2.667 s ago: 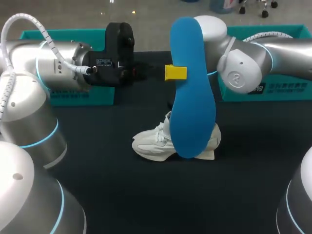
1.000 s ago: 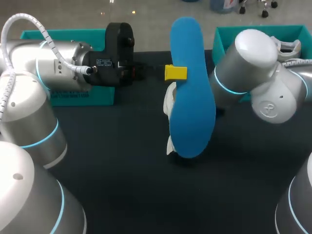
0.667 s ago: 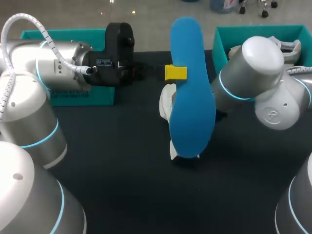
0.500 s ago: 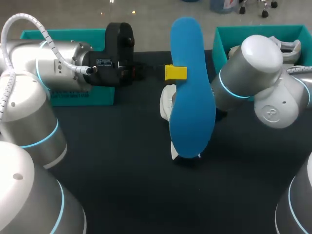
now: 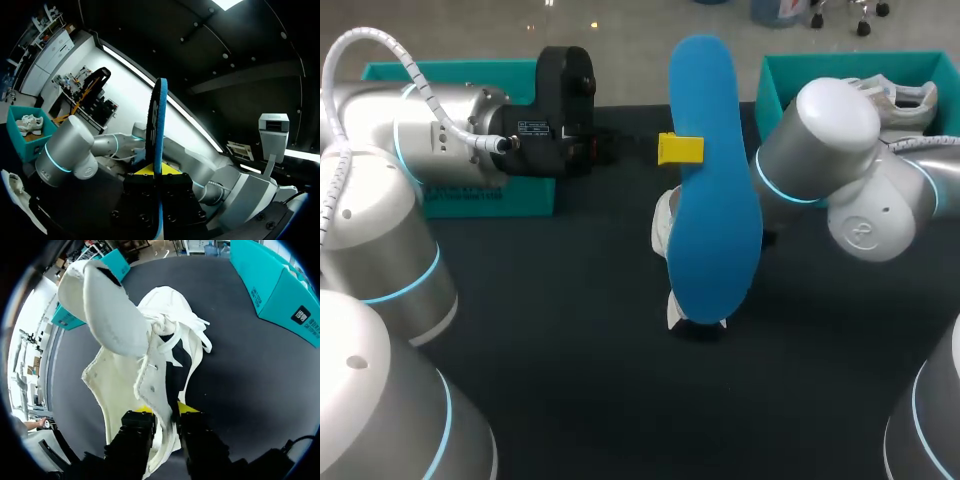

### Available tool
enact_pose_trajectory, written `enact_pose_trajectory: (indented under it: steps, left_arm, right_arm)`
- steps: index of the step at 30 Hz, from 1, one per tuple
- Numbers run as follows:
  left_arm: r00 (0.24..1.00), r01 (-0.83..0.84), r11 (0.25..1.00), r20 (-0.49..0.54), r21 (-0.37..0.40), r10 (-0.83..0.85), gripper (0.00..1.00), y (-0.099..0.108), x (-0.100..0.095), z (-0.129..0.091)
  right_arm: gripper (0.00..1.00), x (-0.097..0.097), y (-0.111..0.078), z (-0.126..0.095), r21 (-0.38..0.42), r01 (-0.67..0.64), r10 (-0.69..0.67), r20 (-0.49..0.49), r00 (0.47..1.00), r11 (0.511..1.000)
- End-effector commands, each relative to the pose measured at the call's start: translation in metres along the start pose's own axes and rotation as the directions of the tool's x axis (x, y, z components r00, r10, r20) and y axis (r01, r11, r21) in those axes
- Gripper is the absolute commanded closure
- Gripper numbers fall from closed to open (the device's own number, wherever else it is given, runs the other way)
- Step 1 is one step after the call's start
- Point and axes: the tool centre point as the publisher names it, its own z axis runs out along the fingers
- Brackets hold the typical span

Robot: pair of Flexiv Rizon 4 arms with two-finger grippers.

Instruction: Take the shoe out of the shoebox, open the shoe tongue, remove and reinsert the insole, then place the shoe into the shoebox

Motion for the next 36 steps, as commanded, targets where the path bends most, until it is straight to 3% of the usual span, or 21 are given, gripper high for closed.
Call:
enact_pose_trajectory:
  steps: [1, 8, 12, 27, 30, 36]
  left_arm:
    - [1.0, -0.001, 1.0, 0.0, 0.003, 0.001, 1.0, 0.001, -0.001, 0.001]
    - [1.0, -0.001, 1.0, 0.0, 0.003, 0.001, 1.0, 0.001, -0.001, 0.001]
    - [1.0, -0.001, 1.0, 0.0, 0.003, 0.001, 1.0, 0.001, -0.001, 0.001]
    - [1.0, -0.001, 1.0, 0.0, 0.003, 0.001, 1.0, 0.001, -0.001, 0.001]
    - [1.0, -0.001, 1.0, 0.0, 0.003, 0.001, 1.0, 0.001, -0.001, 0.001]
    - [1.0, -0.001, 1.0, 0.0, 0.003, 0.001, 1.0, 0.001, -0.001, 0.001]
  right_arm:
    - [0.0, -0.006, -0.007, -0.021, -0.005, -0.039, 0.039, -0.045, 0.998, 0.999]
    - [0.0, -0.004, -0.01, -0.056, 0.012, -0.069, 0.07, -0.236, 0.969, 0.998]
    - [0.0, 0.001, -0.005, -0.075, 0.002, -0.08, 0.073, -0.437, 0.897, 0.997]
    - [0.0, 0.001, -0.005, -0.075, 0.002, -0.08, 0.073, -0.437, 0.897, 0.997]
    - [0.0, -0.003, -0.008, -0.096, 0.021, -0.055, 0.056, -0.596, 0.801, 0.998]
    - [0.0, -0.006, -0.01, -0.134, 0.038, -0.046, 0.059, -0.733, 0.677, 0.998]
